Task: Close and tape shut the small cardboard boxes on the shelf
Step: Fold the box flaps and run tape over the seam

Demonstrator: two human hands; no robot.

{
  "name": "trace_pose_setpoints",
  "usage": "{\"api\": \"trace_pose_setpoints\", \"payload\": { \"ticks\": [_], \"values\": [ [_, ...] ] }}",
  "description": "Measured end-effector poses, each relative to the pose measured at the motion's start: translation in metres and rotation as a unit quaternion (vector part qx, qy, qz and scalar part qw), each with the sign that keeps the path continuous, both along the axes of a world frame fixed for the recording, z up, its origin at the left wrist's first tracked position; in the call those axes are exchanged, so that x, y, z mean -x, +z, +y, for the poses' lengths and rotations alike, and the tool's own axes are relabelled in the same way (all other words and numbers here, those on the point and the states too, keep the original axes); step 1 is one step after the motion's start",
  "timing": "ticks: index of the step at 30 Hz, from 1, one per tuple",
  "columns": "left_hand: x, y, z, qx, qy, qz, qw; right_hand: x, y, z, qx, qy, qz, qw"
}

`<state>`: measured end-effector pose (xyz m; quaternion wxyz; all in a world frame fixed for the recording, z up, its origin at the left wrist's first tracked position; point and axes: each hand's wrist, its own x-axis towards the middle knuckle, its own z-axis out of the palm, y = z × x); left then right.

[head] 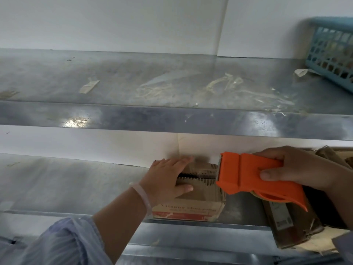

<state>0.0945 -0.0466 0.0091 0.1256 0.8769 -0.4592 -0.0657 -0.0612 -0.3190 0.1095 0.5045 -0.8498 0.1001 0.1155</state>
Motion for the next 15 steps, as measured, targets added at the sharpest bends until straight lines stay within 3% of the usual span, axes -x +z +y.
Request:
{"api": "trace_pose_setpoints", "payload": {
  "ticks": [4,7,12,15],
  "values": [
    [0.002,-0.005,0.004,0.061,0.042,0.011,0.997,-0.004,0.002,0.004,-0.022,0.017,-0.021,0.999],
    [0.005,-0.007,0.008,0.157,0.070,0.096,0.980,-0.010,0.002,0.011,-0.032,0.038,-0.029,0.998],
    [0.003,0.015,0.013,0.258,-0.015,0.124,0.958,-0.023,-0.005,0.025,-0.053,0.049,-0.036,0.997],
    [0.001,0.027,0.021,0.288,0.047,0.199,0.936,-0.032,-0.009,0.035,-0.052,0.042,-0.046,0.997]
  ]
}}
